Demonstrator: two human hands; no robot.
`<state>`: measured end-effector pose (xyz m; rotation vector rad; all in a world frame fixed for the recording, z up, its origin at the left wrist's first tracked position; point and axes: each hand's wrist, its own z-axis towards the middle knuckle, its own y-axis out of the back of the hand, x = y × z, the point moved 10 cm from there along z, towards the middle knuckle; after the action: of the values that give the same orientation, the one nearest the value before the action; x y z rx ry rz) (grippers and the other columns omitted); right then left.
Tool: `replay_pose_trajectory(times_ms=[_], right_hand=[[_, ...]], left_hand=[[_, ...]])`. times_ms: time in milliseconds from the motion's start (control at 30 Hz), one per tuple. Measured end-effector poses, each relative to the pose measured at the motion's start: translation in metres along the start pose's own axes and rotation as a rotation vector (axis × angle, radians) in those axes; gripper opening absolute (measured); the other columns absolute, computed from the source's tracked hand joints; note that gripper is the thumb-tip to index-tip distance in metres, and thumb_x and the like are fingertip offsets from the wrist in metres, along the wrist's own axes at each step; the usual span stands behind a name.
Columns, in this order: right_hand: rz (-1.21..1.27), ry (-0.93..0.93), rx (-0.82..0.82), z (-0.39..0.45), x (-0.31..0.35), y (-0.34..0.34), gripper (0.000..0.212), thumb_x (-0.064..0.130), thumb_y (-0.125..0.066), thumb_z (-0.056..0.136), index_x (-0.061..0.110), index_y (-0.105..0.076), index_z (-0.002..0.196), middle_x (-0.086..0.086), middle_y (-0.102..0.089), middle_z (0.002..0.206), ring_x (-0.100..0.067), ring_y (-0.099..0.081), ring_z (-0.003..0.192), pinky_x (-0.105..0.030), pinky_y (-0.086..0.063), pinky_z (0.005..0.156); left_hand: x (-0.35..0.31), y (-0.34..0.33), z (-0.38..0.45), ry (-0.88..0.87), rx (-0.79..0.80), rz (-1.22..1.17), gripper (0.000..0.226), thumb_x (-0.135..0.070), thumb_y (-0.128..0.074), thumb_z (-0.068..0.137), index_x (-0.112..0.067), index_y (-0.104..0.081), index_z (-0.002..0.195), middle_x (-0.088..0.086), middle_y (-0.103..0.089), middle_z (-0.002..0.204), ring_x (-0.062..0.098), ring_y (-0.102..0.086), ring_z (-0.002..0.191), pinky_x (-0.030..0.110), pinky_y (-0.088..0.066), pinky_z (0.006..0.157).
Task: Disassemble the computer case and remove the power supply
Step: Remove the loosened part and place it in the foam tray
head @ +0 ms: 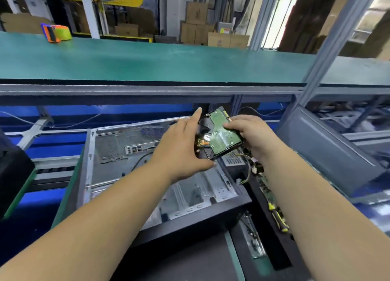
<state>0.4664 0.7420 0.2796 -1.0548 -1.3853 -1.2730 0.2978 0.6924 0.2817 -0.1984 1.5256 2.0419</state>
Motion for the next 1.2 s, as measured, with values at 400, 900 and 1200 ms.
replay_pose_trajectory(times_ms=[400,900,1200], right_hand=[[-0.043,-0.114,-0.266,0.003,-0.087,0.163,0.013,0.026,-0.078,0.075,0.015,-0.07,0.076,0.008,-0.061,0.064,-0.016,-0.055,0.065,-0.03,-0.045,0.06],[-0.782,-0.238,0.074,0.021,-0.198,0.126,0.037,0.037,-0.068,0.079,0.017,-0.039,0.069,0.01,-0.023,0.094,-0.028,-0.055,0.064,-0.033,-0.034,0.059],[-0.974,-0.255,0.09,0.026,-0.231,0.089,0.027,0.037,-0.065,0.083,0.015,-0.051,0.092,-0.002,-0.06,0.082,-0.022,-0.055,0.07,-0.031,-0.039,0.056]], left_hand=[[-0.056,-0.079,0.019,0.084,0.039,-0.018,0.066,-0.044,-0.059,0.09,-0.028,-0.032,0.148,-0.007,-0.048,0.135,0.016,-0.044,0.126,0.034,-0.039,0.104],[-0.041,-0.122,0.011,0.277,0.011,-0.107,0.052,-0.006,-0.053,0.082,-0.03,-0.059,0.127,-0.012,-0.053,0.11,0.008,-0.051,0.103,0.029,-0.043,0.095],[-0.023,-0.114,-0.01,0.315,-0.014,-0.088,0.05,-0.008,-0.053,0.083,-0.033,-0.058,0.126,-0.015,-0.053,0.113,0.001,-0.048,0.102,0.021,-0.037,0.09]])
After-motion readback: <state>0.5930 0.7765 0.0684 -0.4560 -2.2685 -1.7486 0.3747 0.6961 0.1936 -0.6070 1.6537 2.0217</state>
